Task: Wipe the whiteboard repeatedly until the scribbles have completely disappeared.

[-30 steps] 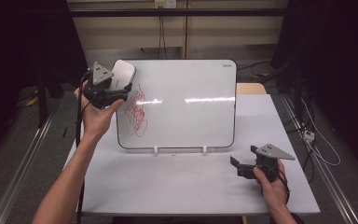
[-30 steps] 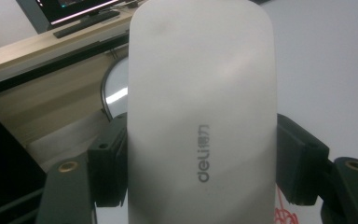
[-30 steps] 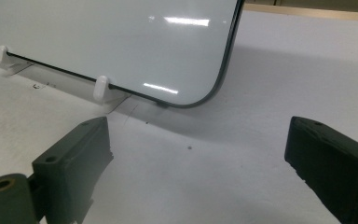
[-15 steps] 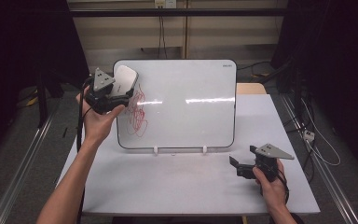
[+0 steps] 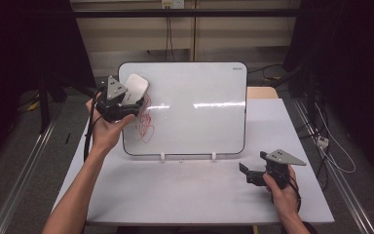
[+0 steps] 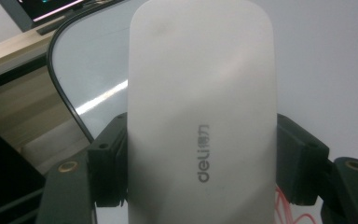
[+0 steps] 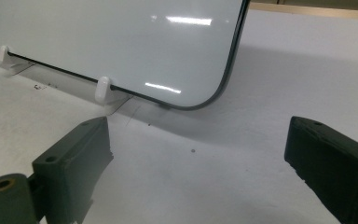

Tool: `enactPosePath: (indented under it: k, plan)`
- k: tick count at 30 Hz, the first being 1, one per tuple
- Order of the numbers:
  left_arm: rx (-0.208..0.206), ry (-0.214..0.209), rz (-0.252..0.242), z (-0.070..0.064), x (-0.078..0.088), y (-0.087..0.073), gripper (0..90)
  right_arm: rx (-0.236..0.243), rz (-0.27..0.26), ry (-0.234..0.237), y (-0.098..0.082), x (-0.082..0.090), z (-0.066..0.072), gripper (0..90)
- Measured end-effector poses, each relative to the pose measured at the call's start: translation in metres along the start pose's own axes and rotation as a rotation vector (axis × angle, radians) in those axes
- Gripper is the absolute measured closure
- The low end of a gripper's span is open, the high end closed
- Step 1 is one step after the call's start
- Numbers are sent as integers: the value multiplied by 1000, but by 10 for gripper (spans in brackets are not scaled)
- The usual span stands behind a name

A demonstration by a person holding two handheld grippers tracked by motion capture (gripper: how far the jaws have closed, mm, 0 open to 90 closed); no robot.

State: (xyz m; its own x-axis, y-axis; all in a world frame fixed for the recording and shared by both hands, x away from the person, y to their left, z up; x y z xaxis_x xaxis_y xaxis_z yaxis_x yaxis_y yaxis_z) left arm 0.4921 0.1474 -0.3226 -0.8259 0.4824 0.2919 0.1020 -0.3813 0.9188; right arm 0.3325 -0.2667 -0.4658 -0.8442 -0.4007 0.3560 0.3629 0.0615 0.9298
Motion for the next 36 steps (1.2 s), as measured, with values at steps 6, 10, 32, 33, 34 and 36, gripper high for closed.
enactPosePath:
  k: [6,10,32,33,34,36]
  plan:
    - [-24,24,24,3,-9,-3,312,1,-5,4,-1,3,0,72]
    - [-40,36,42,5,-15,-5,312,2,-5,2,0,2,0,72]
    - [-88,83,74,-2,-24,-4,309,7,0,-1,-1,1,0,75]
    - [-93,83,75,-4,-25,-5,309,7,0,-1,-1,1,0,75]
    - [-114,81,84,-6,-26,-5,310,10,1,-1,-1,1,0,75]
    - [-151,90,102,-9,-26,-6,310,9,1,1,-1,1,1,75]
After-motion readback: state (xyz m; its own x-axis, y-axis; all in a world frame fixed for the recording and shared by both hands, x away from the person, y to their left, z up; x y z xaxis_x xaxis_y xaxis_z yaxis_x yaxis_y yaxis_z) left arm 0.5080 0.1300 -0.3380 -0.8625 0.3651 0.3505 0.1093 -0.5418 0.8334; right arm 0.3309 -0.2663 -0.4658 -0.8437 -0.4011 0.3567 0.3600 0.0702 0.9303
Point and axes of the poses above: each handheld gripper's, and its own axes: x roughly backward along the jaws, y roughly out of its top, z roughly to its left, the point moved 4 cm from there along -x, roughly forward along the jaws, and after that the axes turned 7 degrees about -z, right-handed, at the moved point
